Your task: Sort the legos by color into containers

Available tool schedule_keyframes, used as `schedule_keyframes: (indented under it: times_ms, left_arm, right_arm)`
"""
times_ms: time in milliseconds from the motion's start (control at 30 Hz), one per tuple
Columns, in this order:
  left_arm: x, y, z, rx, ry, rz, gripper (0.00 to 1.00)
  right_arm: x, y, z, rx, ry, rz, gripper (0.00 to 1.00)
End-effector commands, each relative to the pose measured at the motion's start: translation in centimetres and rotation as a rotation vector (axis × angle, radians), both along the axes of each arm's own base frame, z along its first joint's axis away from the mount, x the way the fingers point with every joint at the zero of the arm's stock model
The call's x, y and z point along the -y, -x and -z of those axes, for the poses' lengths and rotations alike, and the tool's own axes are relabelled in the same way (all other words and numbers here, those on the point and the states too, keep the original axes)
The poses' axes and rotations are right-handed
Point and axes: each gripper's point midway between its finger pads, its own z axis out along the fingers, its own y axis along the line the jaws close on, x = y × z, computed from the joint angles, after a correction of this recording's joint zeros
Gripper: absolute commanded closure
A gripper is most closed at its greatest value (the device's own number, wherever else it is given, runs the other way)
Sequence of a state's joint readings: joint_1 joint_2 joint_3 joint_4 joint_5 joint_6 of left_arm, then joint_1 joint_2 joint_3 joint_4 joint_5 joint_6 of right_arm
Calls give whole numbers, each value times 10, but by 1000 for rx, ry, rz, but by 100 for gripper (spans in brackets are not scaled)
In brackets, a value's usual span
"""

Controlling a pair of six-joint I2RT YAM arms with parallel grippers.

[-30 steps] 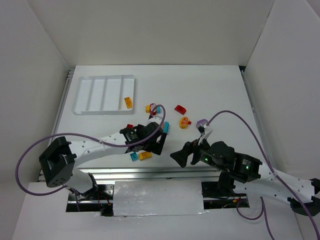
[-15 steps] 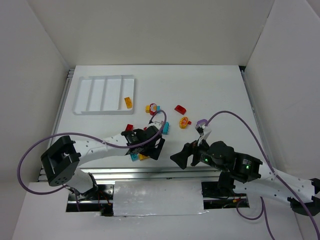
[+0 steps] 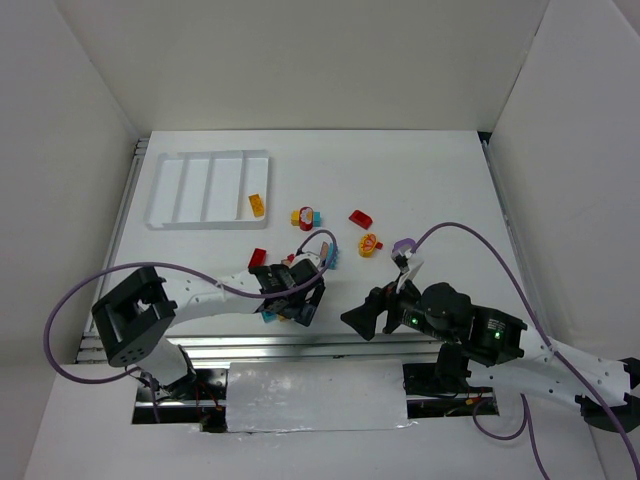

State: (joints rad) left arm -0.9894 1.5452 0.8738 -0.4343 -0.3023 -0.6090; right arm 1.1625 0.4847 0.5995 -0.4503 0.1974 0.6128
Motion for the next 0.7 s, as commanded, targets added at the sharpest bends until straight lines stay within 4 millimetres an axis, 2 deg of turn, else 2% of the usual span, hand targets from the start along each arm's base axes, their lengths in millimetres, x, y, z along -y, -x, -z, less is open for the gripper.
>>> schedule_keyframes:
  times_ms: [0,300,333,400,433,500,533,567,667]
  left_arm:
    - [-2,-2,7,7,-15,-14,2]
    - [3,-4,7,19,3,2,27]
    - [4,-5,6,21,8,4,37]
    - [9,-8,3,30,25,11,47]
    - [11,-9,1,34,28,14,65]
    - [17,-12,-2,37,40,20,80]
    - [19,-13,-6,42,47,20,94]
    - [22,-17,-13,56,59,14,99]
    - [26,-23,-39,100,104,-2,100]
  right_arm:
    - [-3,3,-15,10,-47,-16,1]
    - [-5,3,-16,10,-47,-19,0]
    - [-5,3,-17,10,-46,-19,1]
    - [-6,3,-16,9,-43,-22,1]
    - [-7,3,-16,8,-42,-22,0]
    - [-7,2,-16,8,-44,-20,0]
    - [-7,2,-16,9,-44,-19,1]
    - [-6,2,-16,8,-44,-17,0]
    - [-5,2,-17,10,-46,-11,0]
